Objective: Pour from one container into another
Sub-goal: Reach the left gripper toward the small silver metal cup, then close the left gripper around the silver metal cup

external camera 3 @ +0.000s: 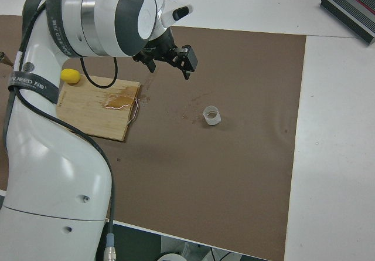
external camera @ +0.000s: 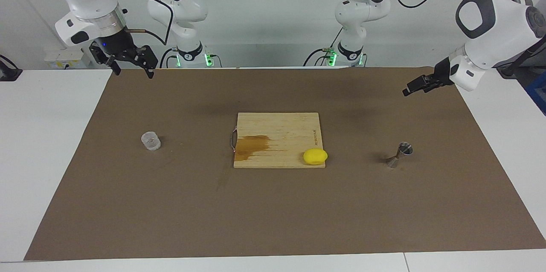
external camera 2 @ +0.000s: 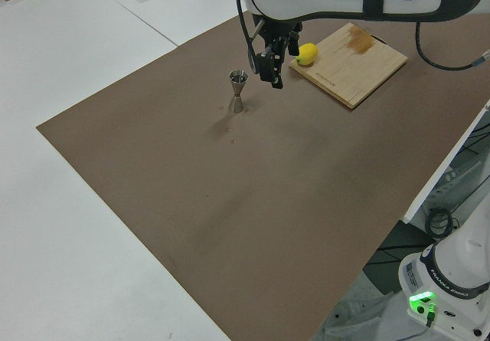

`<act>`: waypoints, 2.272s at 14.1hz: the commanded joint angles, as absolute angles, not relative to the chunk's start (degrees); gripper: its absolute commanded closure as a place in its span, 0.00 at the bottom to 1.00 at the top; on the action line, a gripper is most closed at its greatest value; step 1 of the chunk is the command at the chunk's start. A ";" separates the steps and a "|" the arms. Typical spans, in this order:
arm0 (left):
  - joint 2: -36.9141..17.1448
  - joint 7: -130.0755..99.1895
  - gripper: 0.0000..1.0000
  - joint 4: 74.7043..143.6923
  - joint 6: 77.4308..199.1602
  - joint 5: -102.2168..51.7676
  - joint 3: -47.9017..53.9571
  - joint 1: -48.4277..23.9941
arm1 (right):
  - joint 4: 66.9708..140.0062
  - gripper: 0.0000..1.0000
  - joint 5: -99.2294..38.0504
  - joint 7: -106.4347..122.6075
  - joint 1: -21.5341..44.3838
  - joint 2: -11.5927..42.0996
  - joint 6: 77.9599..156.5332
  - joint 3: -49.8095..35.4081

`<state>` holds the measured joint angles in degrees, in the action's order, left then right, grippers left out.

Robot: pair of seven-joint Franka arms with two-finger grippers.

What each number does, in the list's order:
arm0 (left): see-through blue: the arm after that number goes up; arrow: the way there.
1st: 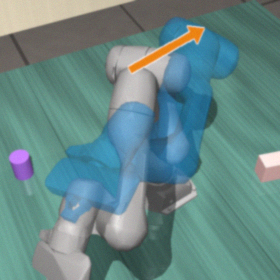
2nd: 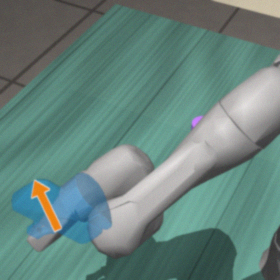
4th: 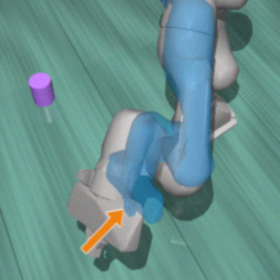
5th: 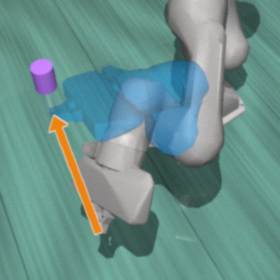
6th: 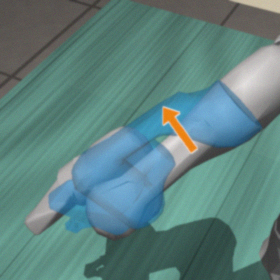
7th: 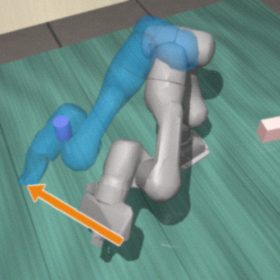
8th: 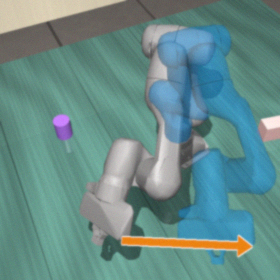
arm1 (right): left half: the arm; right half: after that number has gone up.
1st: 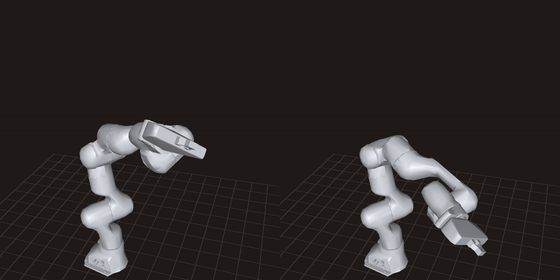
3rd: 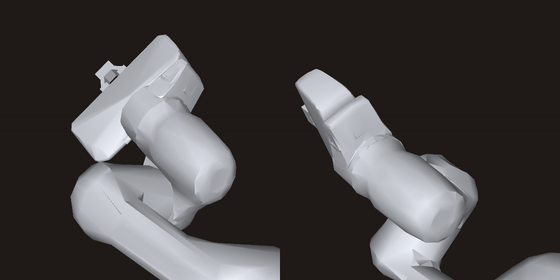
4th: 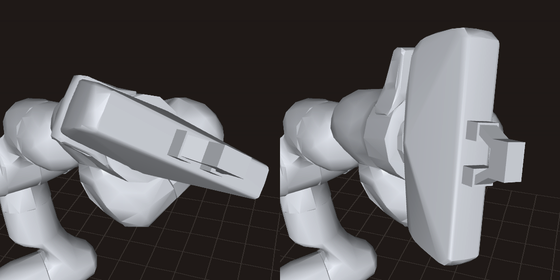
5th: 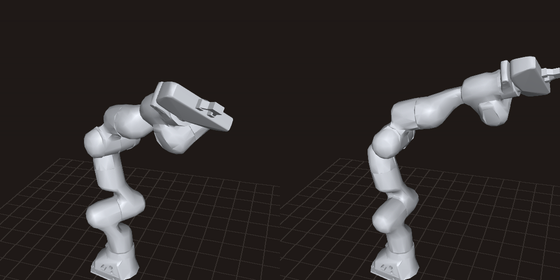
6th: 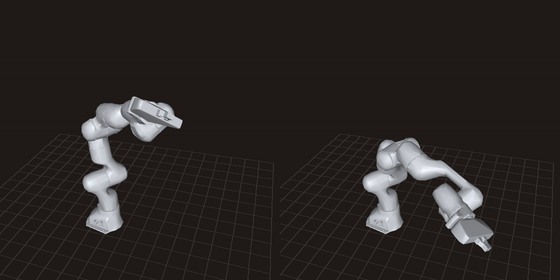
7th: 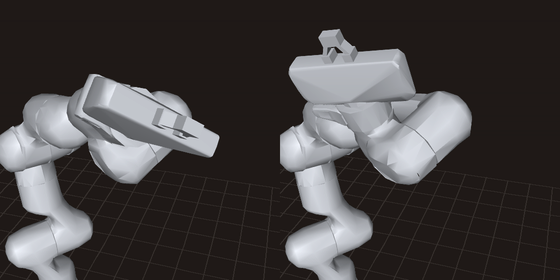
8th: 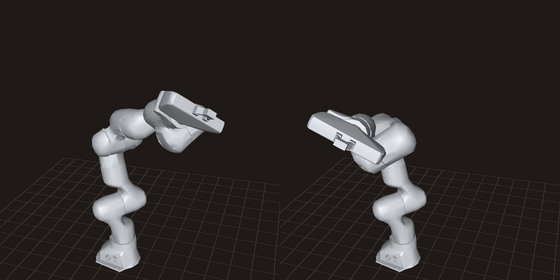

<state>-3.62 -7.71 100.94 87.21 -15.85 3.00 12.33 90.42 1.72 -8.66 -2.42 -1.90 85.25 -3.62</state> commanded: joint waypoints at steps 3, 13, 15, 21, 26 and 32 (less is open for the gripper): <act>-3.52 -30.70 0.00 108.18 92.88 -28.80 2.64 17.48 | 90.53 0.00 1.23 -7.12 -3.25 -2.64 84.81 -3.96; -4.92 -60.20 0.00 123.12 116.34 -69.30 1.93 22.24 | 90.44 0.00 1.23 -7.03 -3.25 -2.64 84.81 -3.96; -6.67 -59.50 0.00 124.98 120.48 -75.64 2.02 21.36 | 90.44 0.00 1.23 -7.03 -3.25 -2.64 84.81 -3.96; -8.96 -57.84 0.00 125.33 125.85 -87.52 2.11 16.53 | 90.53 0.00 1.32 -7.12 -3.25 -2.64 84.81 -3.96; -11.51 -52.48 0.00 125.33 127.44 -91.49 2.11 15.29 | 90.53 0.00 1.32 -7.12 -3.25 -2.64 84.81 -3.96; -11.78 -51.68 0.05 125.68 128.67 -94.39 2.02 13.45 | 90.53 0.00 1.23 -7.03 -3.25 -2.64 84.81 -3.96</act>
